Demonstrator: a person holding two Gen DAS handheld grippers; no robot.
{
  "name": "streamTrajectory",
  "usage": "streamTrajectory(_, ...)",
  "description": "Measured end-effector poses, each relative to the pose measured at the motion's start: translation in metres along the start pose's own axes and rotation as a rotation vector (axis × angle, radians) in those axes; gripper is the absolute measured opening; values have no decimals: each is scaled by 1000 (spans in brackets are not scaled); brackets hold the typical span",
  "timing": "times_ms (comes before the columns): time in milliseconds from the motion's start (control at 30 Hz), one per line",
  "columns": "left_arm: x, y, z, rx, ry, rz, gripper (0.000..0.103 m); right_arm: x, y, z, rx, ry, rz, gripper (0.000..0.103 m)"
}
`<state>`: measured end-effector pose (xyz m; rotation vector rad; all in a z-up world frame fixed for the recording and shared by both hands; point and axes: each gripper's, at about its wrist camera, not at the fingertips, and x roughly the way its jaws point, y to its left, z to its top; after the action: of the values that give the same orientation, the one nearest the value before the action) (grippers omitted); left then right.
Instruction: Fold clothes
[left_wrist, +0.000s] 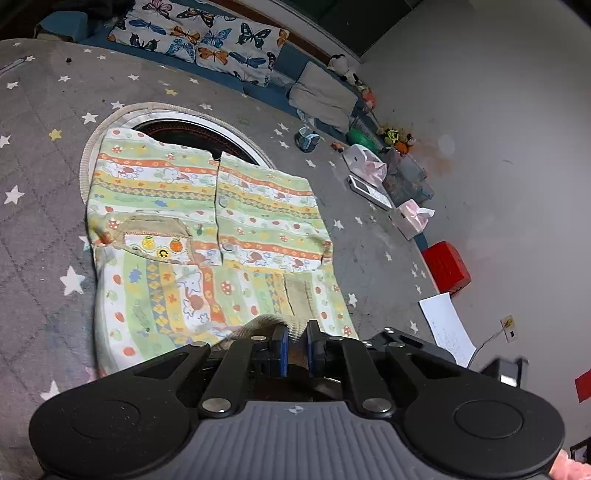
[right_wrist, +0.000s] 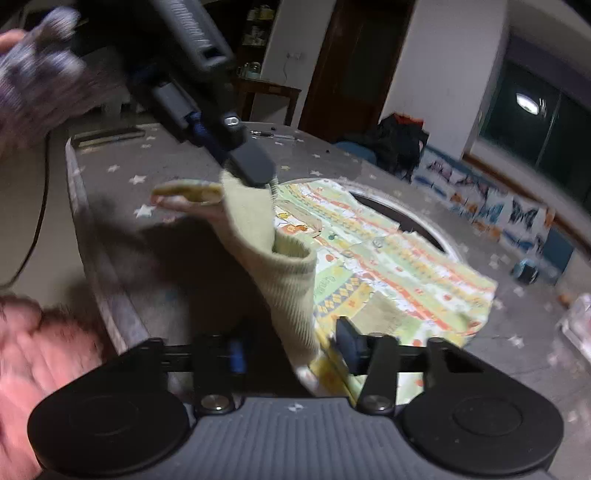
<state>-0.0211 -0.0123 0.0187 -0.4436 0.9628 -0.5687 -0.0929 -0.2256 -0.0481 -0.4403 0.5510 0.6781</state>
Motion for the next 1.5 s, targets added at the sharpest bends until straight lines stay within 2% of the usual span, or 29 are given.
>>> streamTrajectory(33, -2, 1, -3, 12, 2, 2, 12, 3, -5, 3, 36, 6, 15, 20)
streamTrajectory(133, -12, 3, -15, 63, -7, 32, 16, 4, -19, 10, 120, 5, 45, 15)
streamTrajectory(233, -26, 3, -34, 148, -57, 103, 42, 3, -29, 17, 172, 3, 64, 15)
streamTrajectory(267, -31, 3, -41, 183, -78, 134, 47, 3, -32, 20, 185, 3, 69, 15)
streamTrajectory(467, -35, -2, -74, 384, -159, 325, 55, 4, -45, 35, 263, 5, 93, 15)
streamTrajectory(700, -3, -15, -104, 674, -214, 521, 59, 7, -53, 45, 299, 13, 91, 15)
streamTrajectory(833, 15, -9, -111, 786, -238, 631, 59, 8, -56, 46, 304, 15, 83, 15)
streamTrajectory(900, 21, -5, -112, 830, -245, 660, 53, 8, -56, 46, 304, 16, 79, 15)
streamTrajectory(967, 25, -3, -114, 880, -253, 676, 37, 8, -56, 45, 297, 19, 74, 15)
streamTrajectory(1000, 26, -1, -115, 900, -256, 676, 33, 8, -55, 44, 291, 20, 70, 17)
streamTrajectory(1067, 26, 0, -116, 930, -262, 666, 19, 8, -52, 41, 274, 25, 61, 21)
streamTrajectory(1133, 24, 1, -116, 947, -270, 657, 16, 8, -49, 38, 257, 31, 53, 25)
streamTrajectory(1233, 21, 3, -113, 944, -283, 649, 12, 9, -43, 28, 227, 43, 39, 30)
streamTrajectory(1500, 10, 4, -99, 828, -297, 580, 9, 7, -24, 2, 158, 58, 0, 31)
